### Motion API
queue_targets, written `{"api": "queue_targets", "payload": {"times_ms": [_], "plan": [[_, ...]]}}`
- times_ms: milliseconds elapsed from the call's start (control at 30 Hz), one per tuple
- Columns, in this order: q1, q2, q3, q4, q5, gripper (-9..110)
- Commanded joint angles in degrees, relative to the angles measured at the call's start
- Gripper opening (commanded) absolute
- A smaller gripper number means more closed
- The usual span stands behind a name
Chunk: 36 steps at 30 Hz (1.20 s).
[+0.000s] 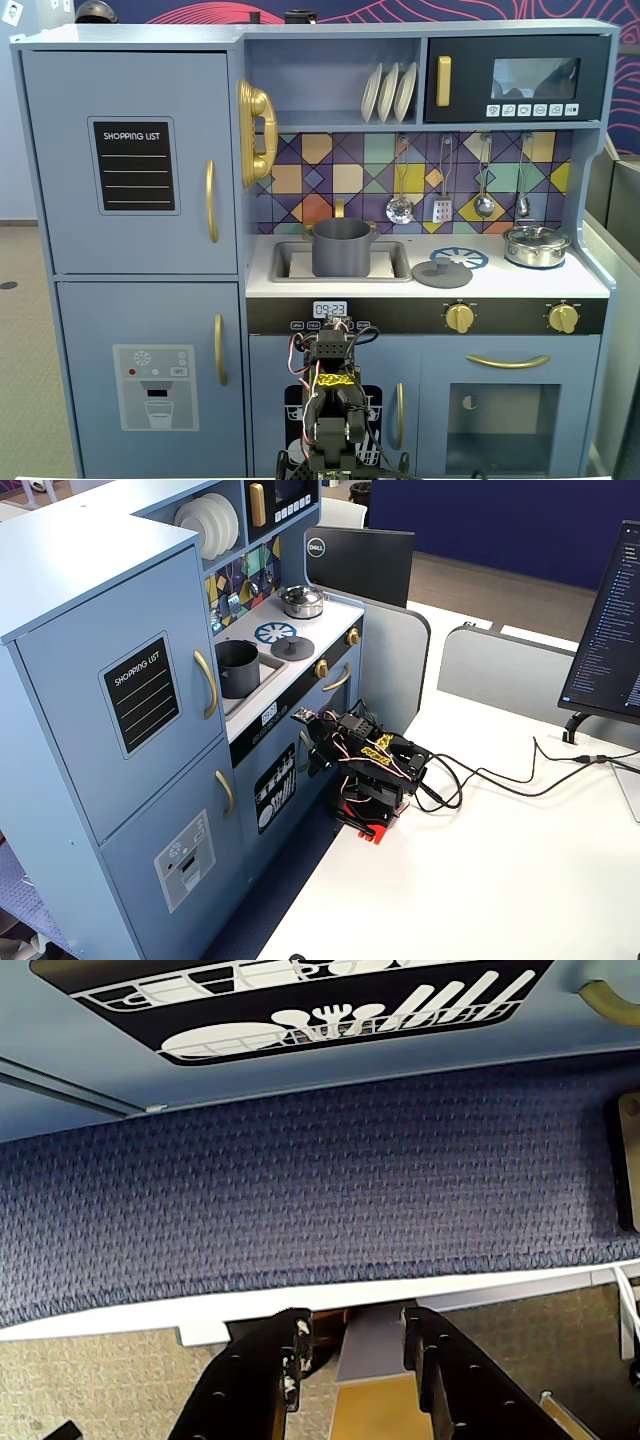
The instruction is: Pick up the lid from the counter and put it on the gray recipient
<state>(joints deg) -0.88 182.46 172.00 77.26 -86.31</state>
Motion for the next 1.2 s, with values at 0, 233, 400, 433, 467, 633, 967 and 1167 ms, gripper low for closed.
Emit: {"api": "queue_targets", "payload": {"times_ms": [0, 233, 400, 433, 467, 633, 967, 1167], "plan": [[3.25, -0.35, 0.0, 10.37, -0.35, 0], [3.16, -0.26, 0.0, 10.37, -0.7, 0], [3.43, -0.26, 0.0, 10.37, -0.7, 0], [3.52, -0.26, 0.0, 10.37, -0.53, 0], [3.87, -0.26, 0.0, 10.37, -1.49, 0], [6.94, -0.35, -2.37, 0.62, -0.53, 0], [18.28, -4.92, -19.95, -22.15, -5.54, 0], [30.85, -9.4, -30.41, -34.72, -1.05, 0]]}}
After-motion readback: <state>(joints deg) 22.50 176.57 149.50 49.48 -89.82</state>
